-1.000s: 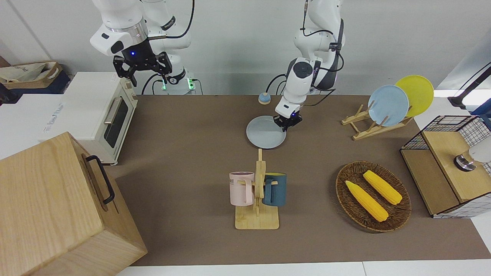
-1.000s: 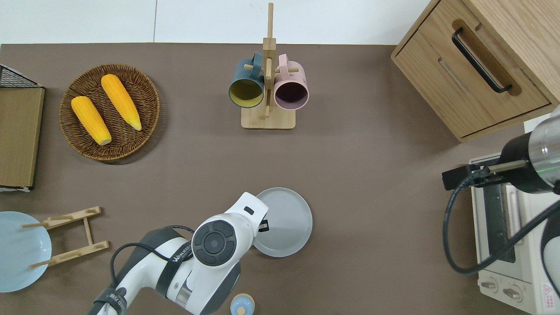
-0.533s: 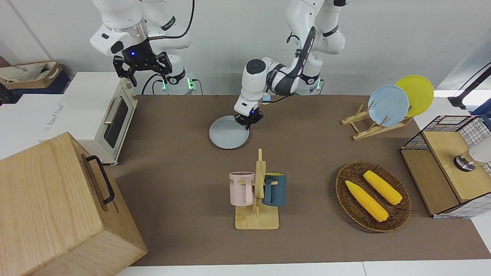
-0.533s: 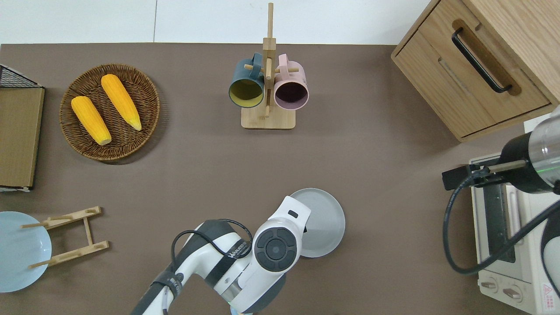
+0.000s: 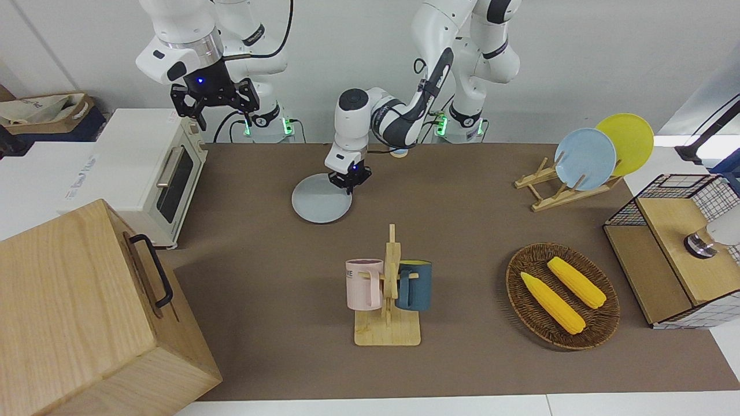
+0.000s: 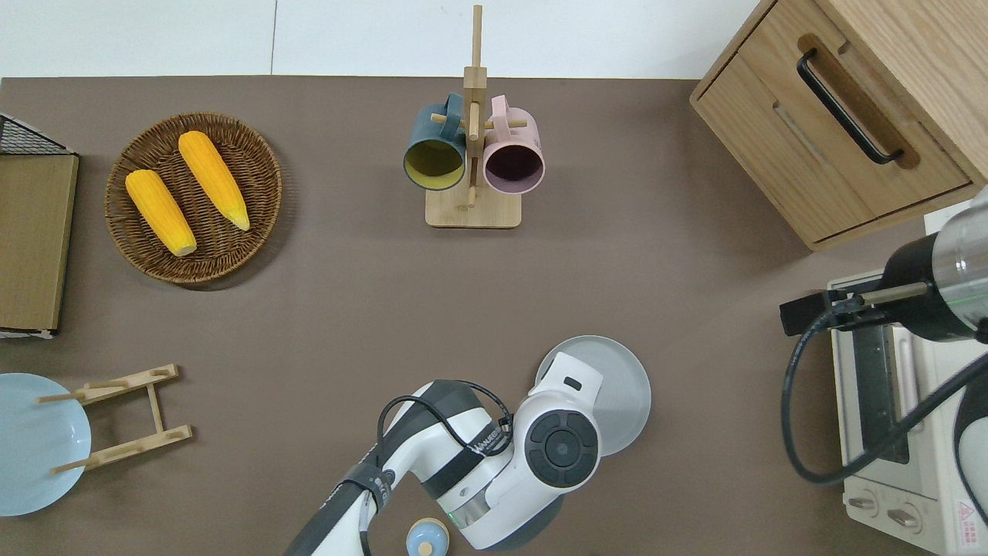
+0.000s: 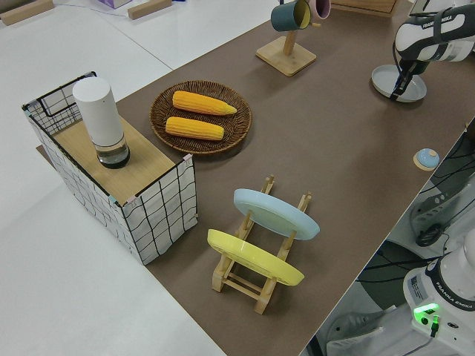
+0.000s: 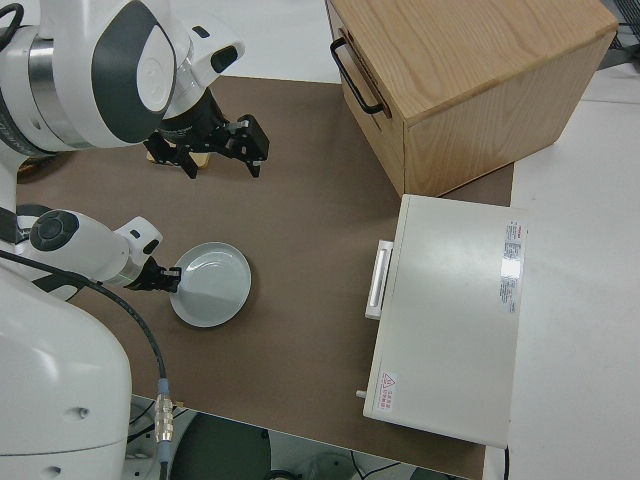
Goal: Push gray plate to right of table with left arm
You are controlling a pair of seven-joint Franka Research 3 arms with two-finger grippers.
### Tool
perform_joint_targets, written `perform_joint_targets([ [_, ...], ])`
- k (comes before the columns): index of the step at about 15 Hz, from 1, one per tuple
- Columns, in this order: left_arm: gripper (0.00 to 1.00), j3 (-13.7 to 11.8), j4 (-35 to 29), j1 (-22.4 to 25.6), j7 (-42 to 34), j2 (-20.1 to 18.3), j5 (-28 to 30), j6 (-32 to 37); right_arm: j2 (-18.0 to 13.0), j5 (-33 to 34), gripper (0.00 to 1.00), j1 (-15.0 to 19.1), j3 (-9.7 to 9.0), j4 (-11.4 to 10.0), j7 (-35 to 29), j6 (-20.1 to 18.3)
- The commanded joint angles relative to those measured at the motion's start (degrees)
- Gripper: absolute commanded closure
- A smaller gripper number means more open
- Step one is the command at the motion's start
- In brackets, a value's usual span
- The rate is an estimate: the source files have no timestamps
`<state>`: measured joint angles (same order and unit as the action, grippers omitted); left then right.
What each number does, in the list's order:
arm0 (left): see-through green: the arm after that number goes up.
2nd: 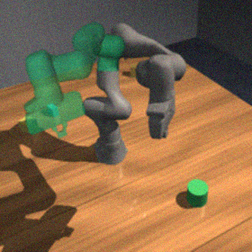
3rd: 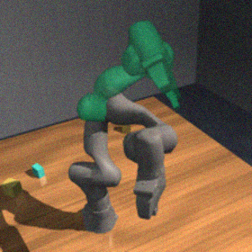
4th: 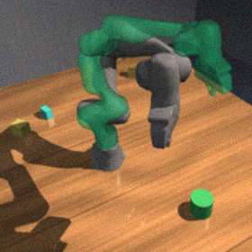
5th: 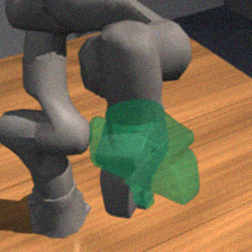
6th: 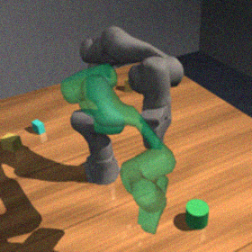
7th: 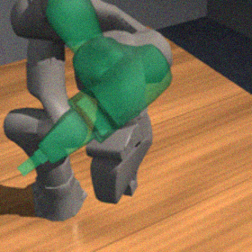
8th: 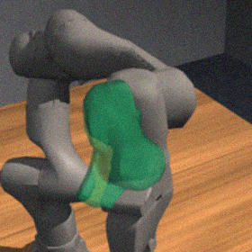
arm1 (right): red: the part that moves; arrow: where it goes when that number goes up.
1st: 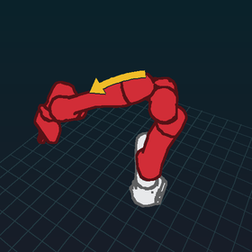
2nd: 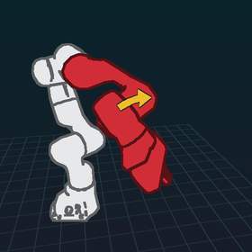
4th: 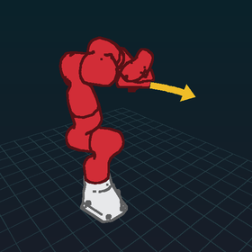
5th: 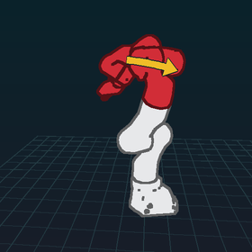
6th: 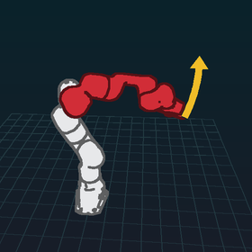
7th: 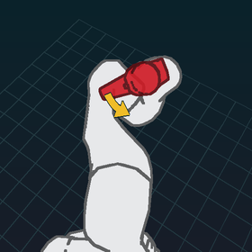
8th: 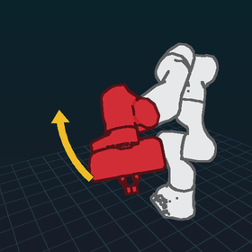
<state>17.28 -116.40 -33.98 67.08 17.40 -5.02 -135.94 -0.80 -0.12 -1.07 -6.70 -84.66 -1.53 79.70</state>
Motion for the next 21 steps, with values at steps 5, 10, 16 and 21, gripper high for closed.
perform_joint_targets([
  [5,1.0,-0.7,7.5,-4.5,6.4,6.1,-3.5,3.1,-0.2,-0.6,0.017,1.2,-0.86,0.5,-0.1,-0.9],
  [10,0.81,-0.8,7.7,-4.7,7.2,6.0,-3.7,3.2,-0.2,-0.6,0.017,1.2,-0.78,0.5,-0.1,-0.9],
  [16,0.11,-1.3,9.2,-3.9,6.7,5.0,-3.8,8.0,-0.2,-0.6,0.017,1.2,-0.86,0.5,-0.1,-0.9],
  [21,0.02,-1.9,16.1,-1.9,1.0,4.5,-3.7,17.5,-0.2,-0.6,0.017,1.2,-0.78,0.5,-0.1,-0.9],
])
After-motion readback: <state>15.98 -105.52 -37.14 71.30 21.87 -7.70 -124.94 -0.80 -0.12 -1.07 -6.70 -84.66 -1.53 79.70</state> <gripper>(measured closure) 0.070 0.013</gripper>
